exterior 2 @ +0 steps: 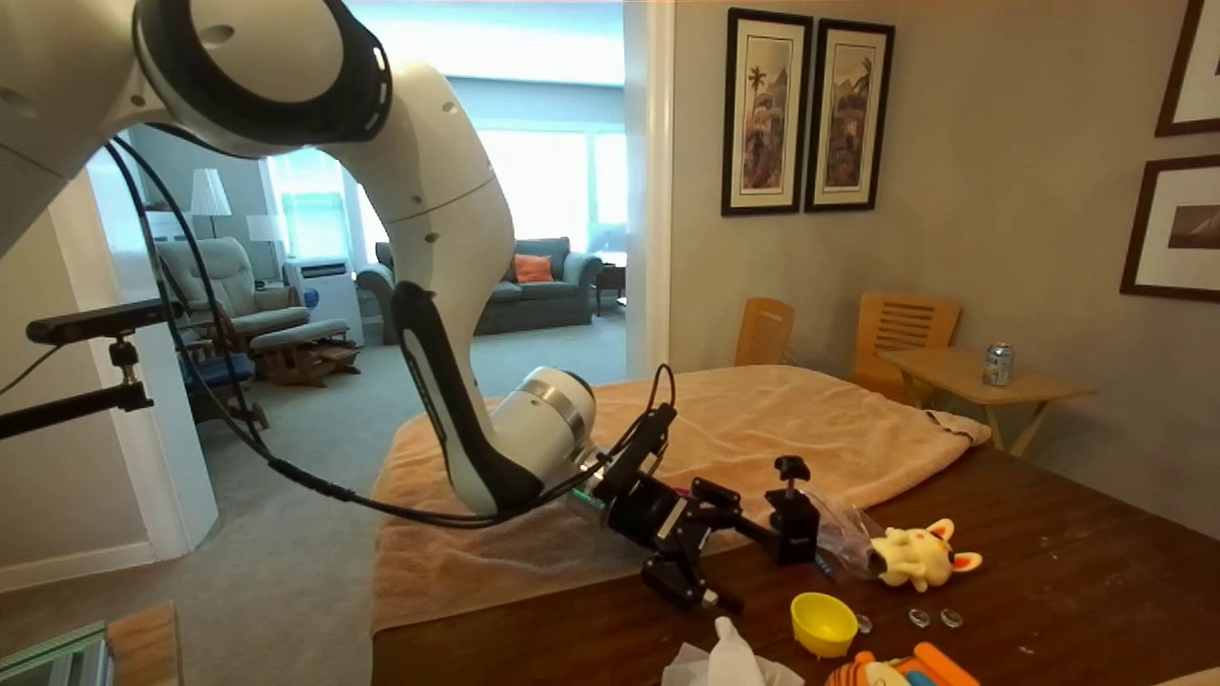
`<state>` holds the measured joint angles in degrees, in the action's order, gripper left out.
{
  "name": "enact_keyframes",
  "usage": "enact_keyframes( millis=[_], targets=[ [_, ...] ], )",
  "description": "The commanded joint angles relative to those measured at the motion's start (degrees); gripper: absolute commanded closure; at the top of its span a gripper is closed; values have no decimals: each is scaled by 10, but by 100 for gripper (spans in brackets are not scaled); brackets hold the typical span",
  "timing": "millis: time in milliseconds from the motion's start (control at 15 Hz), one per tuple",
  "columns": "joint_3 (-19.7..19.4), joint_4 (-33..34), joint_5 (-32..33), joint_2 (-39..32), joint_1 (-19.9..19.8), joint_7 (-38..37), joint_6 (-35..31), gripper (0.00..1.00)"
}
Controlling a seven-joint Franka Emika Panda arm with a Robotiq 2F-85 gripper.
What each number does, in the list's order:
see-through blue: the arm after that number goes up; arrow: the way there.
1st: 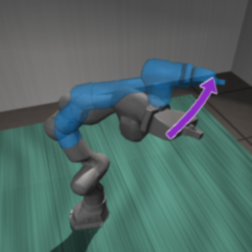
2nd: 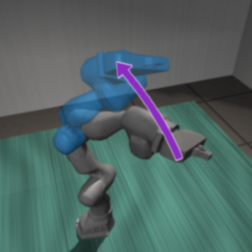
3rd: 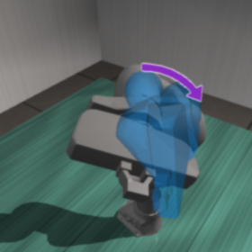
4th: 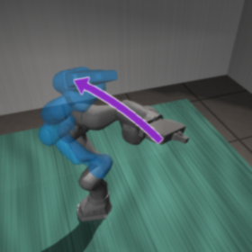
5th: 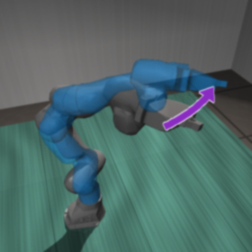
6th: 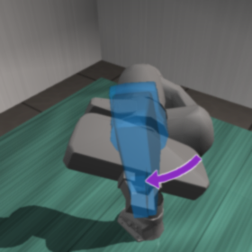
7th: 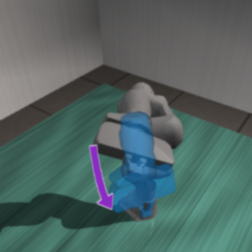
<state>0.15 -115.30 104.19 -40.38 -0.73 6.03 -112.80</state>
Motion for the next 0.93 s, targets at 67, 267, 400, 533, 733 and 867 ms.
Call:
enact_keyframes(
  millis=[67, 267, 400, 533, 733, 867],
  targets=[
    [21, -44, -27, 100, -46, 0, -126, 0],
    [13, -68, -63, 169, -73, 9, -213, 0],
    [5, -83, -118, 204, -91, 31, -267, 0],
    [-5, -94, -182, 224, -107, 57, -312, 0],
    [-23, -116, -282, 242, -131, 107, -374, 0],
    [-33, -132, -356, 249, -148, 144, -408, 0]
  ],
)
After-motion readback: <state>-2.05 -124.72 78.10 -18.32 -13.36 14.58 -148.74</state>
